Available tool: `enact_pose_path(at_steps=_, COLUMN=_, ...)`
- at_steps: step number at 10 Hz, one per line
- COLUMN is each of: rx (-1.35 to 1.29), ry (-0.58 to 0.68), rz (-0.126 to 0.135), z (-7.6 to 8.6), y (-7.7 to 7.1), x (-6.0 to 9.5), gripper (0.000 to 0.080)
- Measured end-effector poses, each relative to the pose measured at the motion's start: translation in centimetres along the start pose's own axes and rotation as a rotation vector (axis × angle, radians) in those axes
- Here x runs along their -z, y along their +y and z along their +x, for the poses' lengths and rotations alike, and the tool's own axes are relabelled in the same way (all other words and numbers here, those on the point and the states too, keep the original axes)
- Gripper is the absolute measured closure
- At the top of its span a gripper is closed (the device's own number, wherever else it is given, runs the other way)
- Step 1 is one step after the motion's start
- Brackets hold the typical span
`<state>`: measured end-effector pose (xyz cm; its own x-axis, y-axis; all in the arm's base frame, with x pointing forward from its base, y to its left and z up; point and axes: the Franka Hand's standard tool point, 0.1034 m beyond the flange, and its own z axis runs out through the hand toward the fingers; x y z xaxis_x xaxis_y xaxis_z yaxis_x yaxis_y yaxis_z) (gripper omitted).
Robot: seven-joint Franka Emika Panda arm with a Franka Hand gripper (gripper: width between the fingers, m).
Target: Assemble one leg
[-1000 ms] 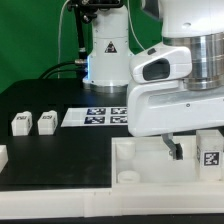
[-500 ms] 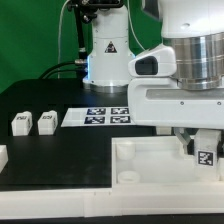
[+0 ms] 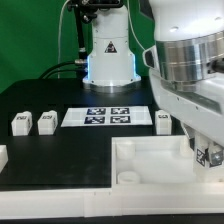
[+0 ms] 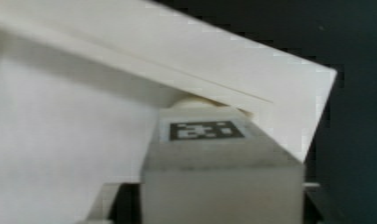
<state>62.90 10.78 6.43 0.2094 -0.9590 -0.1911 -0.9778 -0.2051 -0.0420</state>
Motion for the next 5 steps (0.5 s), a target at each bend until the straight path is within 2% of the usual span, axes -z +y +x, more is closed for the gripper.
enact_pose_path(at_steps=3, rx=-0.313, ry=-0.020, rz=0.018, z=-0.07, y=0.10, x=0.04, gripper=0.0508)
enact_pose_path(at_steps=5, rx=-0.445, ry=-0.019, rz=0.018, z=-0.12, y=0.08, x=0.13, gripper=0.0508)
